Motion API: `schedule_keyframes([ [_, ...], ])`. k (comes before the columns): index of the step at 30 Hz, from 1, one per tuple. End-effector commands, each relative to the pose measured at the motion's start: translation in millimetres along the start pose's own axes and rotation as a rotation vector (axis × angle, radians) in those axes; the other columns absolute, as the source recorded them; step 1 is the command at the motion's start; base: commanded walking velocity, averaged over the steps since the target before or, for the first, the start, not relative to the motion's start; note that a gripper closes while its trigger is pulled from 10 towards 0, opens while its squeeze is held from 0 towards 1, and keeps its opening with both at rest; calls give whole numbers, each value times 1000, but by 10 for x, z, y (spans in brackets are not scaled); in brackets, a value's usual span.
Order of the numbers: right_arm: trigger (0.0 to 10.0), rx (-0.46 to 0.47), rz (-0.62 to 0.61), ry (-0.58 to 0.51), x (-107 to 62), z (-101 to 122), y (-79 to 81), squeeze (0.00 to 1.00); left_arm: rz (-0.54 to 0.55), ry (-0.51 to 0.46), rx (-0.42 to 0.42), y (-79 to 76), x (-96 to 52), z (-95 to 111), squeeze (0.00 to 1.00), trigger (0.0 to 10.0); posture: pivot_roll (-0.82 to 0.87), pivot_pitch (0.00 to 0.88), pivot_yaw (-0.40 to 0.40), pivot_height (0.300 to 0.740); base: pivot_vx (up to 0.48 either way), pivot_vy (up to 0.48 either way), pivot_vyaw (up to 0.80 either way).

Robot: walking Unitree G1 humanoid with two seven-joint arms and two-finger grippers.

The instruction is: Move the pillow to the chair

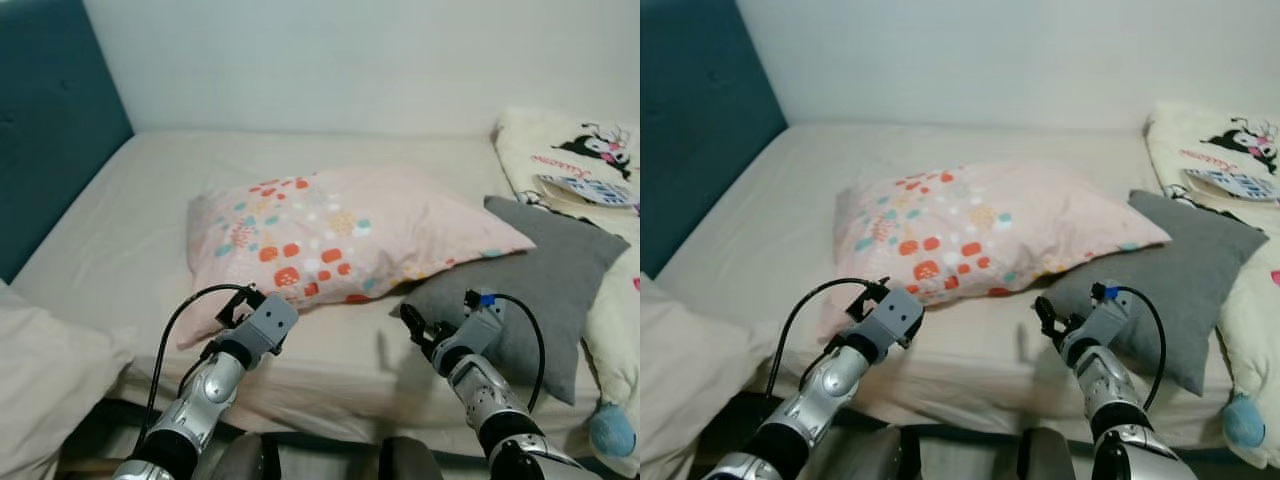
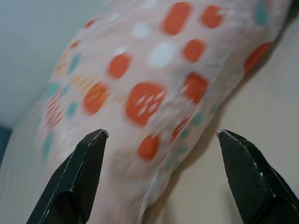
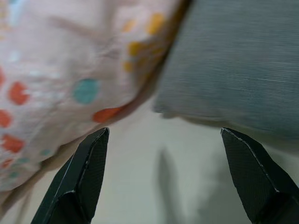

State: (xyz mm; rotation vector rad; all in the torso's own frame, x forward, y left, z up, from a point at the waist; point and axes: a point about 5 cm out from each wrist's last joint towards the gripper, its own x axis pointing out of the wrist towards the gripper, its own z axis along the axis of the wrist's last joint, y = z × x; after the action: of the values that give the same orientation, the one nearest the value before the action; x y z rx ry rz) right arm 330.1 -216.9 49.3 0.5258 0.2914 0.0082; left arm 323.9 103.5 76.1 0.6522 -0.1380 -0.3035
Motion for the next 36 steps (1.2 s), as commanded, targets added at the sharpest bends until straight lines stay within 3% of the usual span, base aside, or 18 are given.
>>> schedule_keyframes([
  [1,10000,12,12,-18,12,43,25,0,0,22,42,-25,17,-16,0,10000,-34,110,18,543,0,0,0],
  [6,10000,2,35,-38,35,97,79,0,6,23,108,-42,94,27,0,10000,-43,122,22,528,0,0,0],
  [7,10000,-4,55,-57,50,150,124,0,2,30,165,-58,149,51,0,10000,-65,144,26,518,0,0,0],
  [16,10000,-34,103,-122,19,297,210,0,54,72,337,-5,220,18,0,10000,-128,202,46,488,0,0,0],
  [17,10000,-33,121,-177,-50,389,230,0,119,101,418,105,243,-17,0,10000,-157,235,57,483,0,0,0],
  [19,10000,-33,129,-203,-108,429,236,0,166,118,451,186,246,-43,0,10000,-168,245,61,483,0,0,0],
  [26,10000,-50,140,-223,-181,487,263,0,264,159,491,388,229,-119,0,10000,-185,269,62,483,0,0,0],
  [36,10000,-54,173,-223,-241,555,397,0,395,285,626,663,41,-395,0,10000,-179,284,51,483,0,0,0],
])
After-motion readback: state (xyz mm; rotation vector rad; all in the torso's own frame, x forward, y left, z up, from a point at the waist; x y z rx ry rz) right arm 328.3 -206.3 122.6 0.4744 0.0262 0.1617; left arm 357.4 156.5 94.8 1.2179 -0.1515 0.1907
